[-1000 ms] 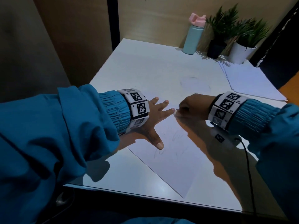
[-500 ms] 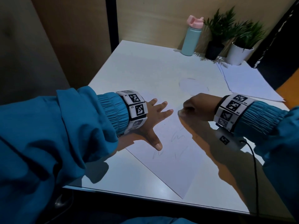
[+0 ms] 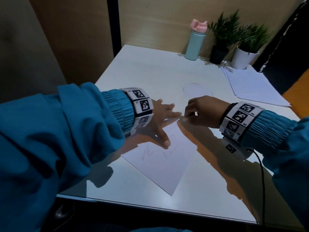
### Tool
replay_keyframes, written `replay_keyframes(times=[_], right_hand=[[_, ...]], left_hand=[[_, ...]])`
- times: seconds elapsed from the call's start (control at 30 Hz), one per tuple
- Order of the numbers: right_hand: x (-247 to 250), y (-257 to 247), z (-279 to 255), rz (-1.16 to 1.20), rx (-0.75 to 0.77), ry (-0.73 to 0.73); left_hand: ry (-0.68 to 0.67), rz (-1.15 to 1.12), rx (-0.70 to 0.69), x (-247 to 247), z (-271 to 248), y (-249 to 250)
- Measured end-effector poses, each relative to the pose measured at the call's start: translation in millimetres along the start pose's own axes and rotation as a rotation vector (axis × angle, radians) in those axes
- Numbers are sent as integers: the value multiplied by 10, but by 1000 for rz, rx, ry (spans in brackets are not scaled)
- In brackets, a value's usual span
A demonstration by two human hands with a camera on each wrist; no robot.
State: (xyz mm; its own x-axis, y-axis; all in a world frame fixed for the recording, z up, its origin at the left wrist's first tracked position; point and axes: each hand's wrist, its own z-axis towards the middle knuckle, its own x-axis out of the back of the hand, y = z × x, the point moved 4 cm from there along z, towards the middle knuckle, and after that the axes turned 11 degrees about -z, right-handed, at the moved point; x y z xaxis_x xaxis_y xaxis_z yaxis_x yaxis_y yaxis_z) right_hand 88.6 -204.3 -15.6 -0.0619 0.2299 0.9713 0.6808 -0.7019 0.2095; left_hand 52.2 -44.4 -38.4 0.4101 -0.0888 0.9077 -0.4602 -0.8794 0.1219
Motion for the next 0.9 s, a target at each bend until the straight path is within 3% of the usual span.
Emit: replay_keyframes(times=[0.13, 0.3, 0.43, 0.6, 0.73, 0.9], right_hand=[[-62, 17, 40, -20, -72, -51], [-113, -224, -8, 40, 57, -66], [-82, 66, 79, -2, -69, -35], [-155, -335, -43, 85, 85, -25], [-129, 53, 71, 32, -103, -35], [-221, -399, 5, 88, 76, -22]], left_hand=[[-31, -4, 45, -93, 65, -25], [-28, 23, 36, -75, 65, -7], [-14, 36, 40, -86, 62, -3], [-35, 24, 27, -42, 38, 28], [-27, 63, 69, -98, 86, -2], [-13, 40, -7, -48, 24, 48]])
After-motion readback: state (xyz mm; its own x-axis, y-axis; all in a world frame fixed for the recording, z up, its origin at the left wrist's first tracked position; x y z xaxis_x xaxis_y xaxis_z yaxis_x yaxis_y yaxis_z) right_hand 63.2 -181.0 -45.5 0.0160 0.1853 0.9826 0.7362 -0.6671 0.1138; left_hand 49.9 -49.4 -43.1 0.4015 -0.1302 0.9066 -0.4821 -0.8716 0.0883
